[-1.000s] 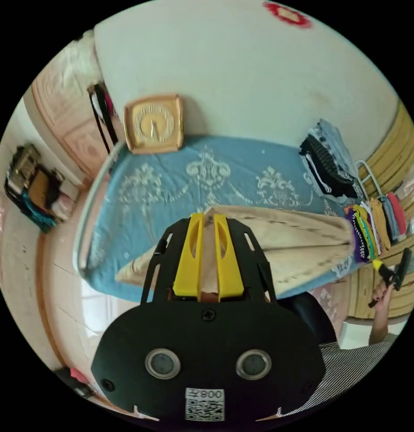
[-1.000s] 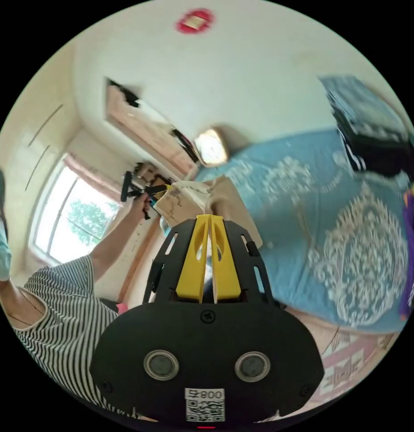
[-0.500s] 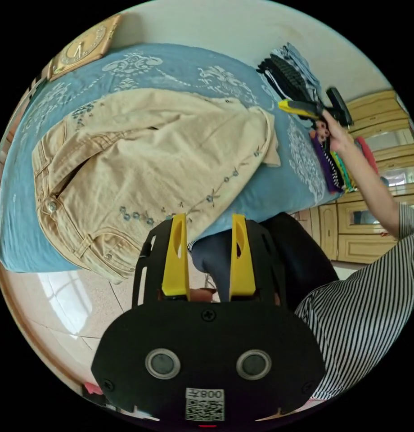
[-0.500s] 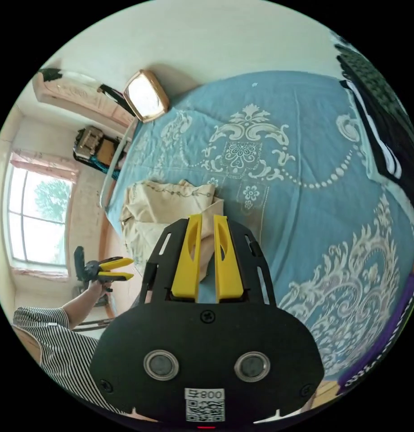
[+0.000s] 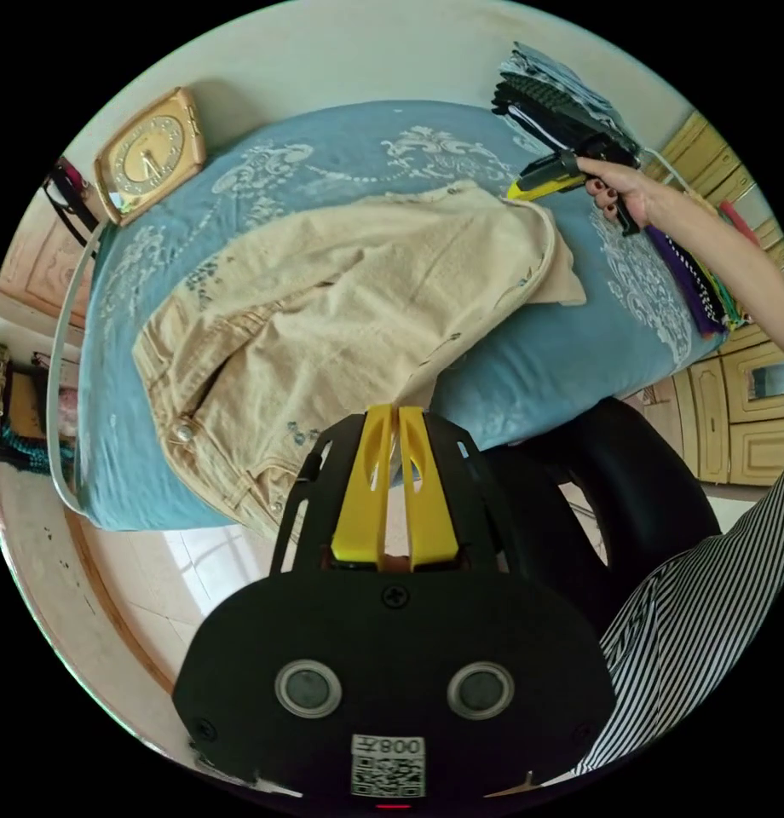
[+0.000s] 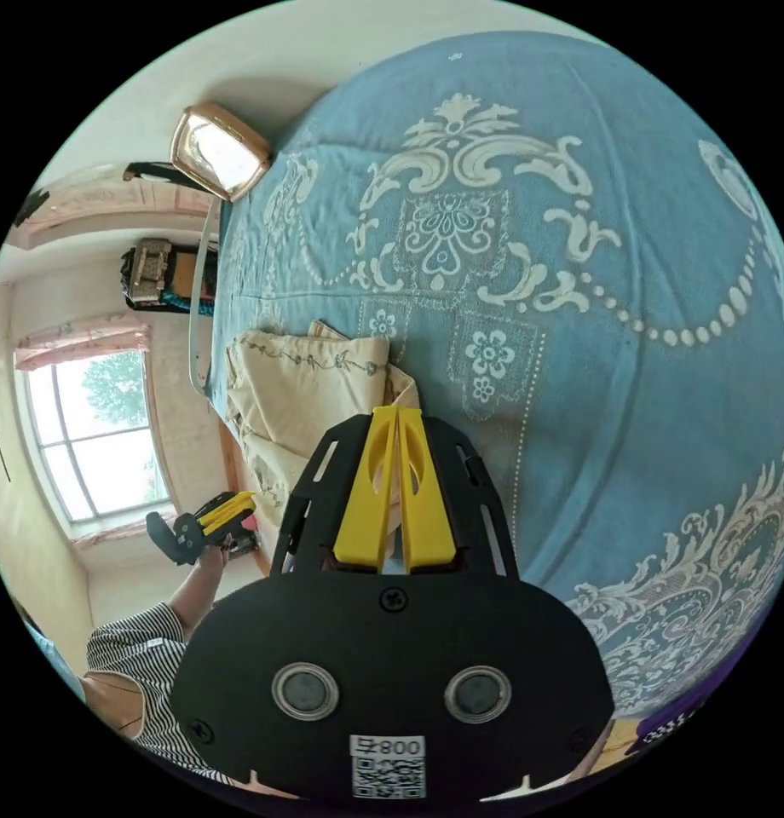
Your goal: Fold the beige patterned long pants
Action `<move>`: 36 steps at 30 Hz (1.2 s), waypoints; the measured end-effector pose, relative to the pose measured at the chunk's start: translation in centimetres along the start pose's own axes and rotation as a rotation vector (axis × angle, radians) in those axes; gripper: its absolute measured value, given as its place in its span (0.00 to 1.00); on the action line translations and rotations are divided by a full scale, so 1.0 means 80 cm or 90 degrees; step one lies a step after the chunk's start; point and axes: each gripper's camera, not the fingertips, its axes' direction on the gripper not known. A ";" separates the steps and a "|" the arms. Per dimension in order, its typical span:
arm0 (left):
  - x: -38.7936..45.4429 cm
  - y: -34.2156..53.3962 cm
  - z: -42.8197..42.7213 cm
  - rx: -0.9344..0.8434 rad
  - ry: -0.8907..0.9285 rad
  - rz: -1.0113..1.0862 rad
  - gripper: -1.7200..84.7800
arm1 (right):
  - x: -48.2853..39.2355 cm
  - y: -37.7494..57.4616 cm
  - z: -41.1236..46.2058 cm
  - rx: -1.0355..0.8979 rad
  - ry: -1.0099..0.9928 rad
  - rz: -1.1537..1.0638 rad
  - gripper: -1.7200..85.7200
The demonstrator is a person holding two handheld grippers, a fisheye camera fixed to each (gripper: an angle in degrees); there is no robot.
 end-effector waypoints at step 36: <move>0.112 0.008 -0.093 0.082 0.029 0.022 0.04 | 0.096 0.129 -0.025 0.156 -0.091 -0.063 0.04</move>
